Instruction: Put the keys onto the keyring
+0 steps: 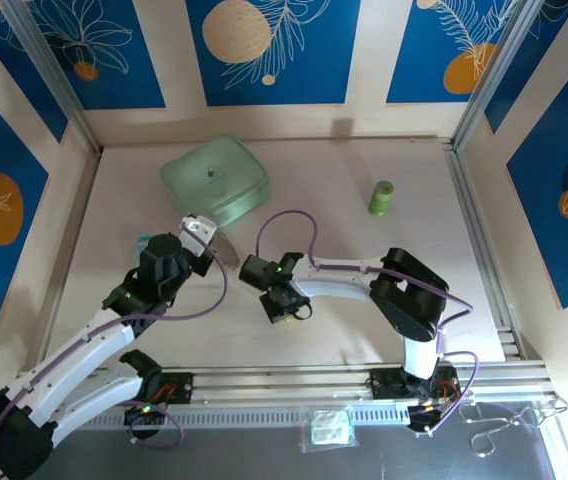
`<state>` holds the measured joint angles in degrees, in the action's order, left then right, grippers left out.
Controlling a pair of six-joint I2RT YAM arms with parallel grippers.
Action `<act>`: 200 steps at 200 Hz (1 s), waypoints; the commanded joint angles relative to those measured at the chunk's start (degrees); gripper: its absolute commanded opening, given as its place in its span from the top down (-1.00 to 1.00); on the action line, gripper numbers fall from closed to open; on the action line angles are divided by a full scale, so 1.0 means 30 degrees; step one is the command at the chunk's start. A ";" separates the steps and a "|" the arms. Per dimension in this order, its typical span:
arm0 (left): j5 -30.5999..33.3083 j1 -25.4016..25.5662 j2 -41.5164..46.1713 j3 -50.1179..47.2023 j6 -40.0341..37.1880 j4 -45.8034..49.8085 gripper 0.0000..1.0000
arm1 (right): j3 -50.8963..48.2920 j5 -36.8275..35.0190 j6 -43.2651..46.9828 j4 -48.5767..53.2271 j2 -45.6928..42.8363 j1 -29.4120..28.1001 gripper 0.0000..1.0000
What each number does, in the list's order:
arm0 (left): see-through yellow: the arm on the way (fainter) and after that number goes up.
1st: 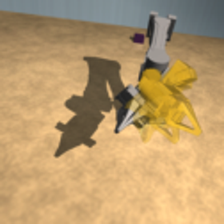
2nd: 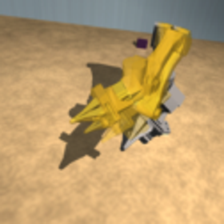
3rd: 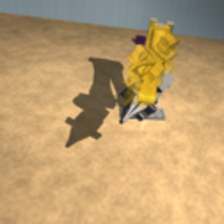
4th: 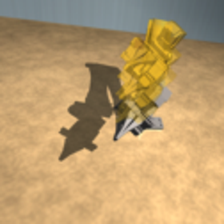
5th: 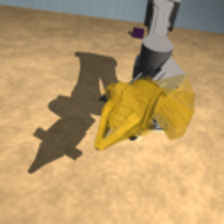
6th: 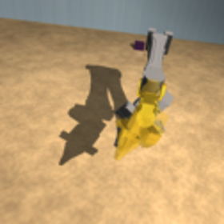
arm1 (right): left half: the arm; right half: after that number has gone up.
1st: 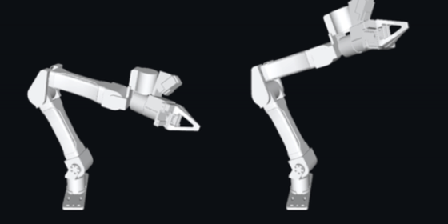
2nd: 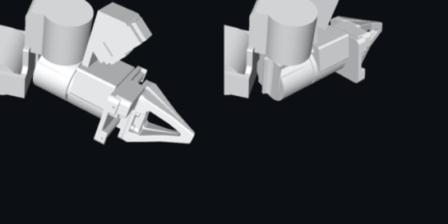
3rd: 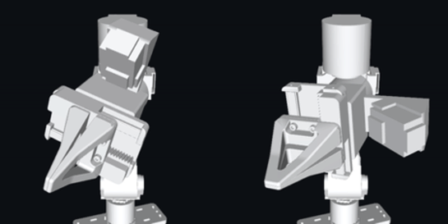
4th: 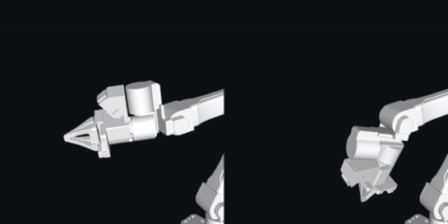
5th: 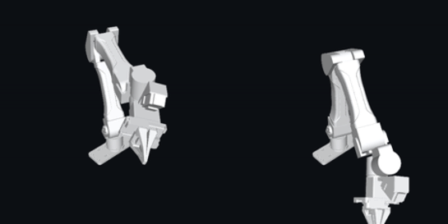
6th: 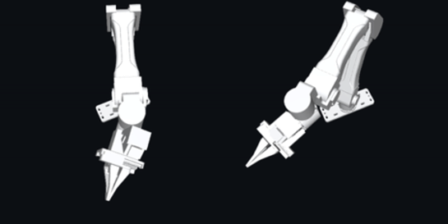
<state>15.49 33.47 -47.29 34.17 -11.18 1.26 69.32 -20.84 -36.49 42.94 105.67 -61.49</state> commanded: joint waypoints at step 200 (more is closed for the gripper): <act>-1.0853 -0.0088 -0.0645 0.0245 -0.1155 -0.1150 1.00 | -0.8376 0.3577 0.2749 -0.5657 -1.1110 0.0774 1.00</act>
<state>-9.28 33.47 -49.36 33.10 -13.93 -0.86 47.81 -18.26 -29.56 34.81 77.60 -59.83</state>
